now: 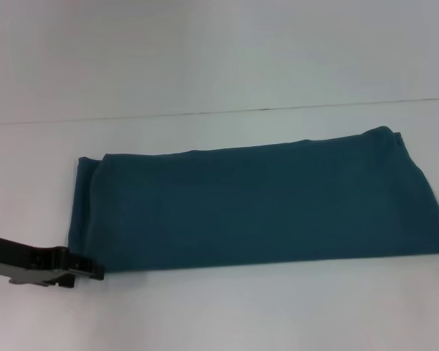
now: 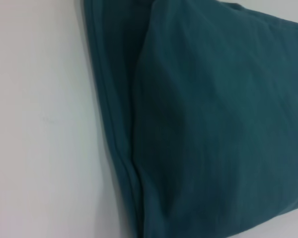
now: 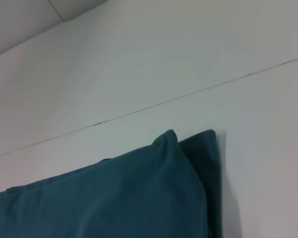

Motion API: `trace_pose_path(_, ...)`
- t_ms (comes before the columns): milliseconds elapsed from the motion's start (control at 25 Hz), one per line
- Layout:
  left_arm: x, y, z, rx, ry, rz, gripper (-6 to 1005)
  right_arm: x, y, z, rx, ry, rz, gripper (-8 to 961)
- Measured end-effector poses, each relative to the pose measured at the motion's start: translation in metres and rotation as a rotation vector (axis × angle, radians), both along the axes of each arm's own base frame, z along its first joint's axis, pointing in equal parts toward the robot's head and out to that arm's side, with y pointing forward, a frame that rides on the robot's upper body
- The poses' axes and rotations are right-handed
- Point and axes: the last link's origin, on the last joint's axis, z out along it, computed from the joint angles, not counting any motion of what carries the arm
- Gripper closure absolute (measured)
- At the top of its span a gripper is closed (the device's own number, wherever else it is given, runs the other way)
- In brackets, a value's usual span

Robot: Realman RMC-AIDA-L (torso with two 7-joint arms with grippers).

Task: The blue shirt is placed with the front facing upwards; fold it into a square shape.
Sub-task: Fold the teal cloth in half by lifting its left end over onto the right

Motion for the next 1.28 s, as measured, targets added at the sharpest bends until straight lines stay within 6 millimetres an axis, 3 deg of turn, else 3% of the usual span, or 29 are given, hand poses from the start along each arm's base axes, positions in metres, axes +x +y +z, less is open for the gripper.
trace_pose_path(1280, -0.005, 0.012, -0.019, 0.051, 0.015, 0.063, 341, -0.004, 0.004, -0.001, -0.002, 0.004, 0.01, 146)
